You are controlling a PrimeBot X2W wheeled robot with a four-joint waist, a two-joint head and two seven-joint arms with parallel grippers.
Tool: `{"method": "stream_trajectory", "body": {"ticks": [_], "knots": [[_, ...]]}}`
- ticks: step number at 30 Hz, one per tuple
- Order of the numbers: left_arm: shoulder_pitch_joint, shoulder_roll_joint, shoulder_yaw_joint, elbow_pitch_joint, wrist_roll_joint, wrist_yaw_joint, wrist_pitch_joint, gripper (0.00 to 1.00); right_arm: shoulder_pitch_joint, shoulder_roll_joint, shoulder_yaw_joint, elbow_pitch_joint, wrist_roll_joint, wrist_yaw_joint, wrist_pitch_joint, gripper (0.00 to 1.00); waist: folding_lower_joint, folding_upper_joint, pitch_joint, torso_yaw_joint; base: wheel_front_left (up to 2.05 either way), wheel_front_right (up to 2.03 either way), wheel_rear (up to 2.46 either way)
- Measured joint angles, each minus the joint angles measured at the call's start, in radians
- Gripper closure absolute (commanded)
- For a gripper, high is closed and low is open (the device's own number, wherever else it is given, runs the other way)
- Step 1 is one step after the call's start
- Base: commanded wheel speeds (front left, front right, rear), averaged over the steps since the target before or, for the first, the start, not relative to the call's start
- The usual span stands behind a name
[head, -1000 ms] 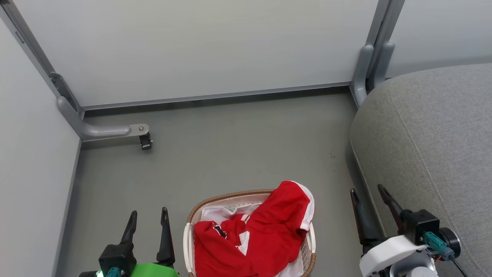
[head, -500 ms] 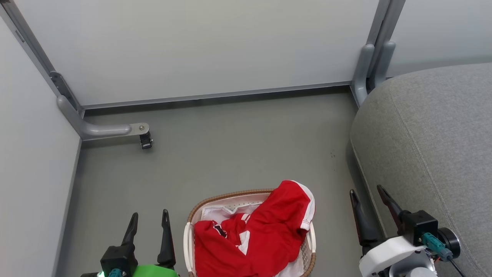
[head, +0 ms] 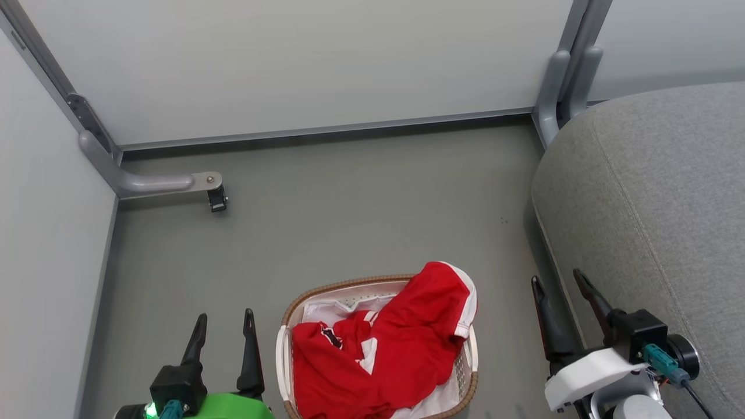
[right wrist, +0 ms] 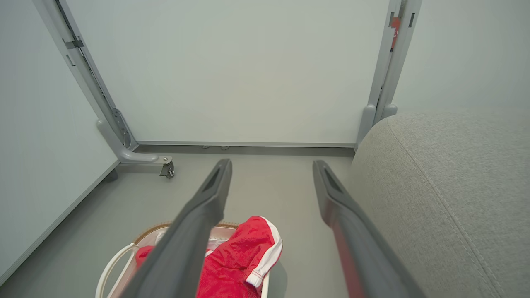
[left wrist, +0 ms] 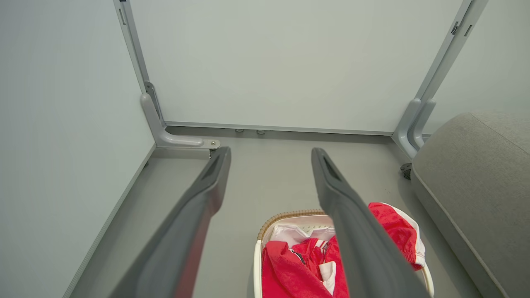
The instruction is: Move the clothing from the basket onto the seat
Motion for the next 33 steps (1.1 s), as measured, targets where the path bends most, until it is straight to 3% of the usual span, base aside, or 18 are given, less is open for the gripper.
{"method": "stream_trajectory", "body": {"ticks": [7, 13, 24, 33], "knots": [[-0.091, 0.000, 0.003, 0.002, 0.046, -0.021, 0.000, 0.00, -0.053, 0.000, -0.023, -0.042, -0.005, 0.000, 0.000, 0.00, 0.0000, 0.0000, 0.077, -0.008, 0.00, 0.00, 0.00], [-0.241, 0.001, -0.047, 0.076, 0.106, -0.069, 0.000, 0.00, -0.138, 0.000, -0.075, -0.081, -0.008, 0.000, 0.000, 0.00, 0.0000, 0.0000, 0.183, -0.017, 0.00, 0.00, 0.00], [-0.585, 0.000, -0.221, 0.431, 0.184, -0.150, 0.019, 0.00, -0.327, -0.002, -0.179, -0.157, 0.009, 0.000, 0.000, 0.00, 0.0003, 0.0000, 0.430, -0.056, 0.00, 0.00, 0.00], [-0.763, -0.001, -0.397, 0.652, 0.149, -0.170, 0.093, 0.00, -0.402, -0.002, -0.172, -0.204, 0.053, 0.000, 0.000, 0.00, 0.0004, 0.0000, 0.622, -0.115, 0.00, 0.00, 0.00]]}}
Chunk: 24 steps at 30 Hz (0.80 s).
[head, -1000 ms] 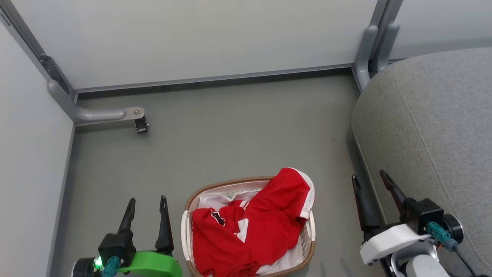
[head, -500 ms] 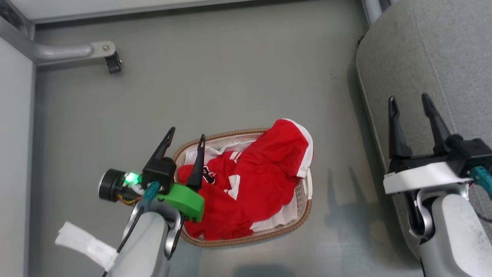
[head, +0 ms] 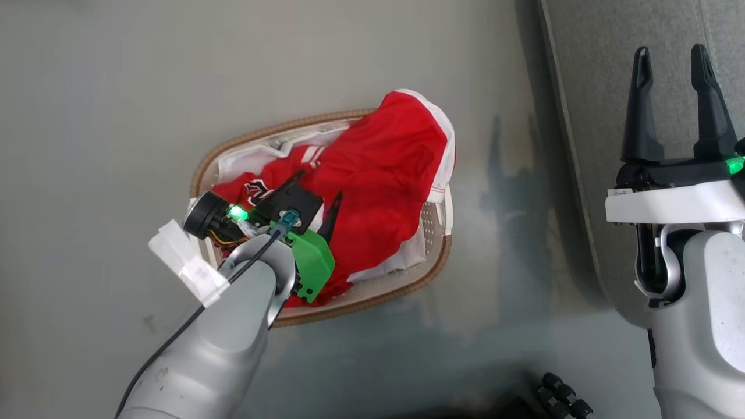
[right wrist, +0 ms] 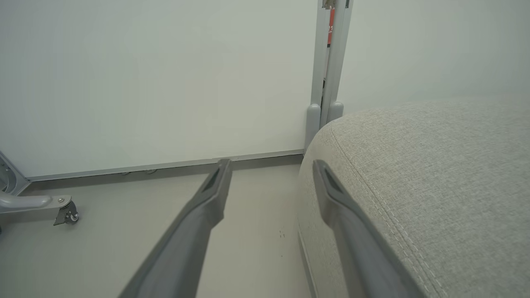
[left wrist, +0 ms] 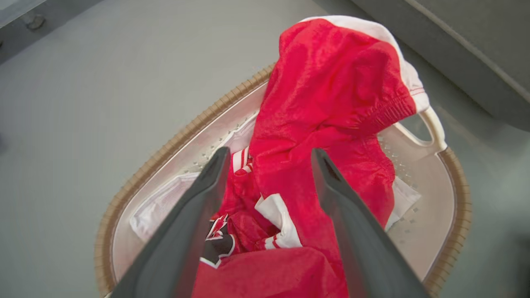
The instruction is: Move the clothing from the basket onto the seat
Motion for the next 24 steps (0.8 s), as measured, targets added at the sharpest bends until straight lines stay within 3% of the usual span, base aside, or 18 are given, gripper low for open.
{"method": "stream_trajectory", "body": {"ticks": [8, 19, 24], "knots": [[-0.097, 0.000, -0.065, 0.142, -0.033, 0.003, 0.072, 0.00, -0.034, 0.000, 0.022, -0.010, 0.030, 0.000, 0.000, 0.00, -0.0001, 0.0000, 0.129, -0.059, 0.00, 0.00, 0.00], [-0.163, 0.004, -0.049, 0.307, -0.048, 0.125, 0.107, 0.00, -0.048, 0.000, 0.031, -0.010, 0.057, 0.000, 0.000, 0.00, -0.0002, 0.0000, 0.214, -0.129, 0.00, 0.00, 0.00], [-0.166, 0.004, -0.047, 0.340, -0.058, 0.142, 0.113, 0.00, -0.048, 0.000, 0.034, -0.004, 0.063, 0.000, 0.000, 0.00, -0.0003, 0.0000, 0.210, -0.128, 0.00, 0.00, 0.00]]}}
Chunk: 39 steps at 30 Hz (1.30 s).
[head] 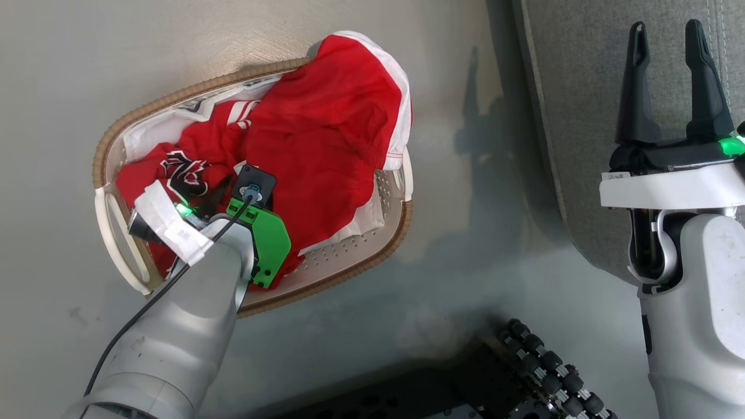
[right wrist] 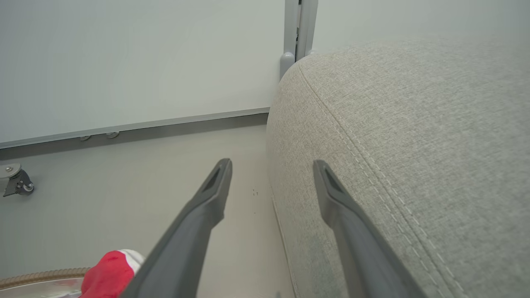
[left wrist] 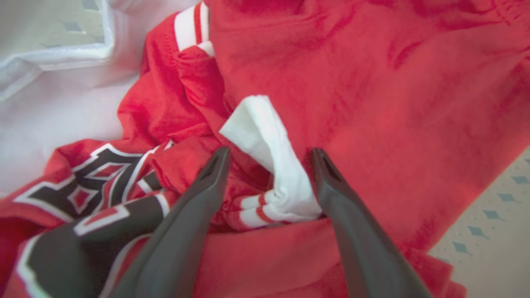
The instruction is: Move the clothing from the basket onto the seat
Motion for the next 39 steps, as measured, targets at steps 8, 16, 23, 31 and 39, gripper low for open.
{"method": "stream_trajectory", "body": {"ticks": [8, 16, 23, 31, 39], "knots": [[0.000, 0.000, 0.006, 0.016, -0.038, 0.003, -0.008, 0.47, 0.000, 0.000, 0.007, 0.008, 0.002, 0.000, 0.000, 0.00, 0.0000, 0.0000, -0.015, 0.015, 0.00, 0.00, 0.00], [0.004, 0.001, 0.013, 0.030, -0.066, -0.027, -0.033, 1.00, 0.001, 0.000, 0.020, 0.012, 0.006, 0.000, 0.000, 0.00, -0.0001, 0.0000, -0.023, 0.003, 0.00, 0.00, 0.00], [0.026, 0.000, 0.013, 0.031, -0.096, -0.053, -0.086, 1.00, 0.013, 0.000, 0.005, 0.032, 0.001, 0.000, 0.000, 0.00, -0.0001, 0.0000, -0.056, 0.005, 0.00, 0.00, 0.00], [0.065, 0.000, 0.033, -0.006, -0.148, -0.080, -0.172, 1.00, 0.044, 0.001, -0.011, 0.056, -0.029, 0.000, 0.000, 0.00, -0.0001, 0.0000, -0.144, 0.027, 0.00, 0.00, 0.00], [0.159, 0.005, 0.043, -0.135, -0.169, -0.094, -0.203, 1.00, 0.122, 0.001, -0.036, 0.092, -0.082, 0.000, 0.000, 0.00, -0.0001, 0.0000, -0.284, 0.069, 0.00, 0.00, 0.00]]}}
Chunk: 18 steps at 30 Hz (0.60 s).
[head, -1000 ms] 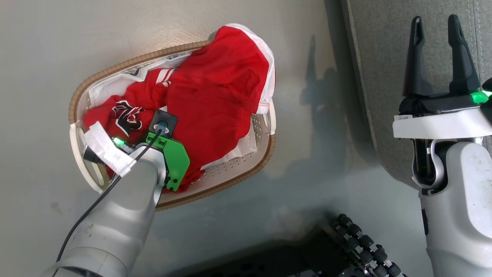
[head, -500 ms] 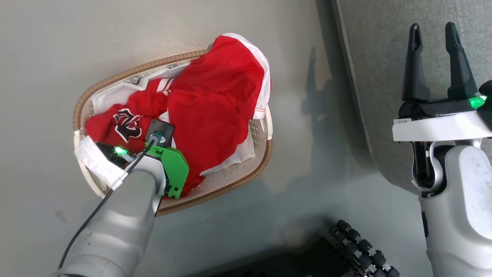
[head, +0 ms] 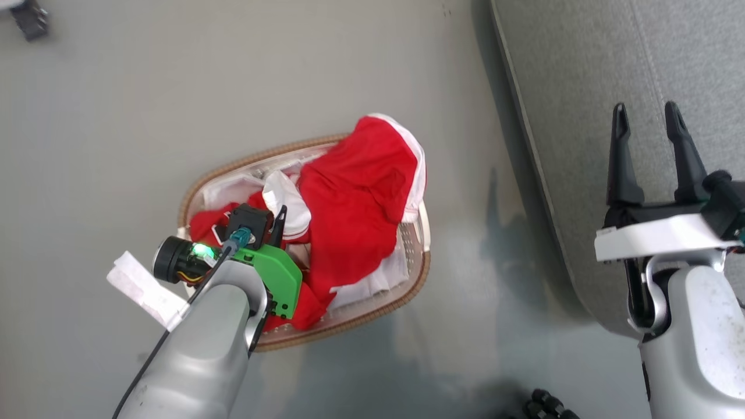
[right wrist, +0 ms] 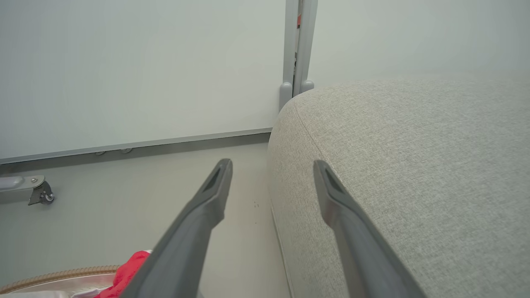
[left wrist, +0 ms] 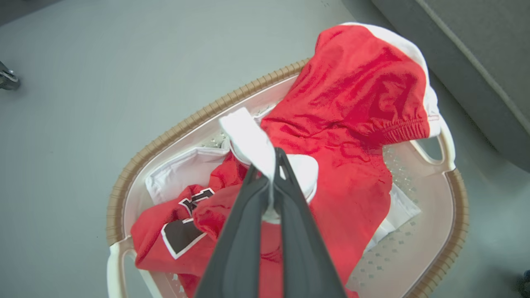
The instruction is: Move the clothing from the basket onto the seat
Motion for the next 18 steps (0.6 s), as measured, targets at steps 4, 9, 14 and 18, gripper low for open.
{"method": "stream_trajectory", "body": {"ticks": [4, 9, 14, 18], "knots": [[0.065, 0.029, 0.002, -0.129, 0.009, 0.000, -0.001, 1.00, 0.055, 0.000, -0.003, 0.021, -0.024, 0.000, 0.000, 0.00, 0.0000, 0.0000, -0.087, 0.025, 0.00, 0.00, 0.00], [0.140, 0.064, 0.007, -0.271, 0.016, 0.001, -0.001, 1.00, 0.129, 0.000, -0.003, 0.046, -0.035, 0.000, 0.000, 0.00, 0.0000, 0.0000, -0.203, 0.053, 0.00, 0.00, 0.00], [0.154, 0.121, 0.004, -0.413, 0.031, 0.004, 0.001, 1.00, 0.193, 0.000, 0.012, 0.063, -0.038, 0.000, 0.000, 0.00, 0.0000, 0.0000, -0.327, 0.080, 0.00, 0.00, 0.00], [0.151, 0.172, -0.001, -0.545, 0.047, 0.003, 0.044, 1.00, 0.234, 0.000, 0.020, 0.073, -0.037, 0.000, 0.000, 0.00, 0.0000, 0.0000, -0.418, 0.097, 0.00, 0.00, 0.00]]}}
